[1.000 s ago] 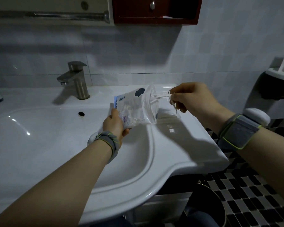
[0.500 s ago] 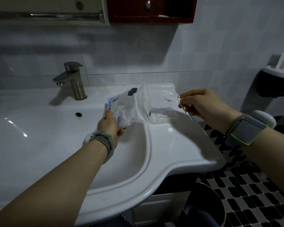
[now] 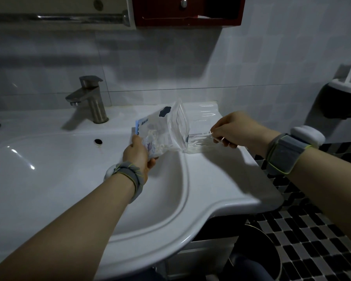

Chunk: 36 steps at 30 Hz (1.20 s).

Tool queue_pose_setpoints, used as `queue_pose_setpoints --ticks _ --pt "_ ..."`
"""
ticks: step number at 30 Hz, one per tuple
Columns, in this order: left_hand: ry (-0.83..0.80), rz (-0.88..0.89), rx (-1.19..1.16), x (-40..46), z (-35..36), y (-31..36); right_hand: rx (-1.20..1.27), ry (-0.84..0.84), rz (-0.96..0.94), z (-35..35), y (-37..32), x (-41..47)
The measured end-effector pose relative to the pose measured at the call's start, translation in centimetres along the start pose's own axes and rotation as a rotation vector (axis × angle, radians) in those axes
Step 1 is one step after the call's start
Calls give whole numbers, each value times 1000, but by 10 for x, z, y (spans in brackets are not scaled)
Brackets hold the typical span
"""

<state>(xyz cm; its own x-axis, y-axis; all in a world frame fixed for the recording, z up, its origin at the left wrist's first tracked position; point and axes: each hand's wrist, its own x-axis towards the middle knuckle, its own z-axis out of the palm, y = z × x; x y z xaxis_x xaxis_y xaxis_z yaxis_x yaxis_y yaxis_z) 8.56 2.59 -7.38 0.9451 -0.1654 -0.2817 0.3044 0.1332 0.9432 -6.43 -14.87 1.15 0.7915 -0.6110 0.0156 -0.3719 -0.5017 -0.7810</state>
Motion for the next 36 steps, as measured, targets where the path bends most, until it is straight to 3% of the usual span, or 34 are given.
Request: queue_pose_setpoints --ticks 7,16,28,32,36 --pt "-9 -2 -1 -4 1 1 -12 -58 13 2 -1 0" --pt "-17 -1 7 -7 1 3 280 -124 125 -4 -1 -6" --pt "-32 -1 8 -9 0 3 -222 40 -46 -11 4 -9" --pt "-28 0 16 -8 0 2 -226 54 -75 -15 2 -9" --pt "-32 -8 11 -9 1 3 -52 66 -70 -11 2 -7"
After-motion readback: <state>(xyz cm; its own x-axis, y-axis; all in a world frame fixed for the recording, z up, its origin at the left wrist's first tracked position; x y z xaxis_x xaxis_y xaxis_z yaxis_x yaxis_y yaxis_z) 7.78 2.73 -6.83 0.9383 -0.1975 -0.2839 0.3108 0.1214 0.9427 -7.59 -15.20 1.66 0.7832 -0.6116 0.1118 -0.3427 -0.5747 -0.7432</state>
